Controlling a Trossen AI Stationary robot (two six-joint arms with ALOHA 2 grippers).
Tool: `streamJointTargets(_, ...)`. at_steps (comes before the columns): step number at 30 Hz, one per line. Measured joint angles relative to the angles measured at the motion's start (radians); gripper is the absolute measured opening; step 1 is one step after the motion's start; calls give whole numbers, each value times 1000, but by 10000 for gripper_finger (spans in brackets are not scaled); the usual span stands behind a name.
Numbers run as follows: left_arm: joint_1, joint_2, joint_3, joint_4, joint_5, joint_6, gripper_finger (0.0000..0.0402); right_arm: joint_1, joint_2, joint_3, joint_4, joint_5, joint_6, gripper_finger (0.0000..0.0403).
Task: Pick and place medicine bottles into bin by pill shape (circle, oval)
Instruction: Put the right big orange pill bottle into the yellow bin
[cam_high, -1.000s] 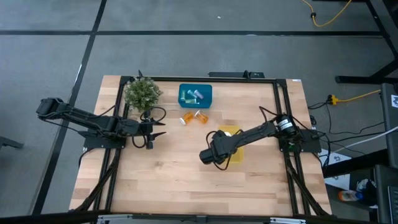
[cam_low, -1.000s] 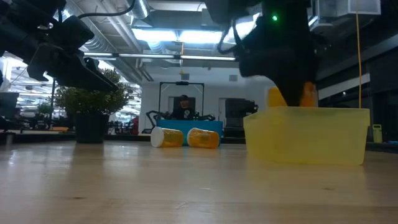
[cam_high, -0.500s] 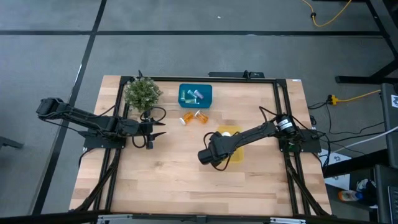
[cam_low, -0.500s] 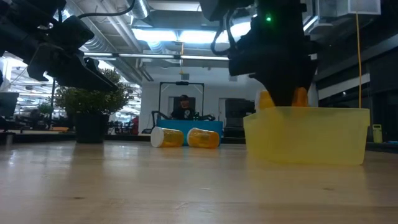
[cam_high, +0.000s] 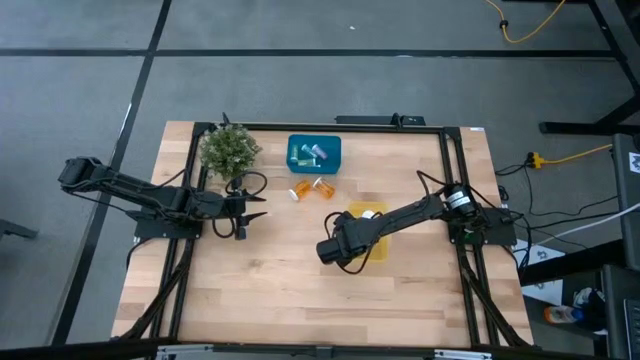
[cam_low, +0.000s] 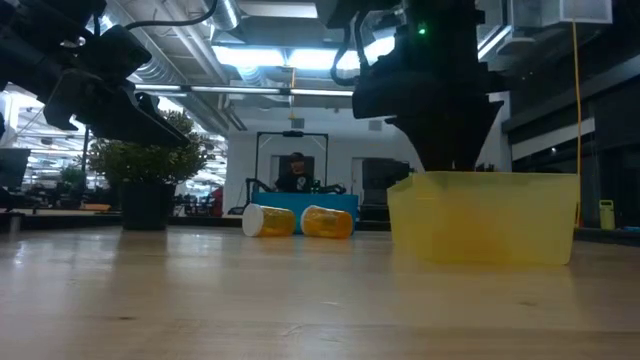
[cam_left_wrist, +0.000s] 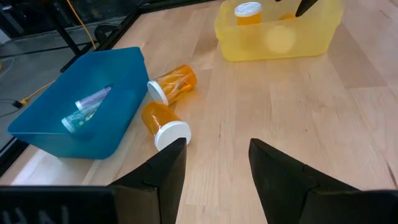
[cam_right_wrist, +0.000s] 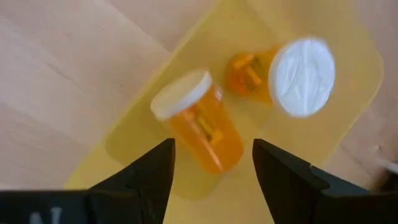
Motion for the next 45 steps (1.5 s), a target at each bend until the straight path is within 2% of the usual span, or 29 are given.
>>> streamJointTargets(7,0,0,0,0,0,0,169,-10,0,0,-46,-116,3,218)
streamJointTargets(13,0,0,0,0,0,0,169,-10,0,81,-141,-119,-28,218)
streamJointTargets(20,0,0,0,0,0,0,169,-11,0,225,-153,112,-87,218)
streamJointTargets(25,0,0,0,0,0,0,169,-33,0,253,-47,301,-195,218)
streamJointTargets(29,0,0,0,0,0,0,169,-75,0,253,72,402,-302,218)
streamJointTargets(33,0,0,0,0,0,0,169,-120,0,253,158,445,-366,218)
streamJointTargets(45,0,0,0,0,0,0,169,-223,0,253,147,454,-446,218)
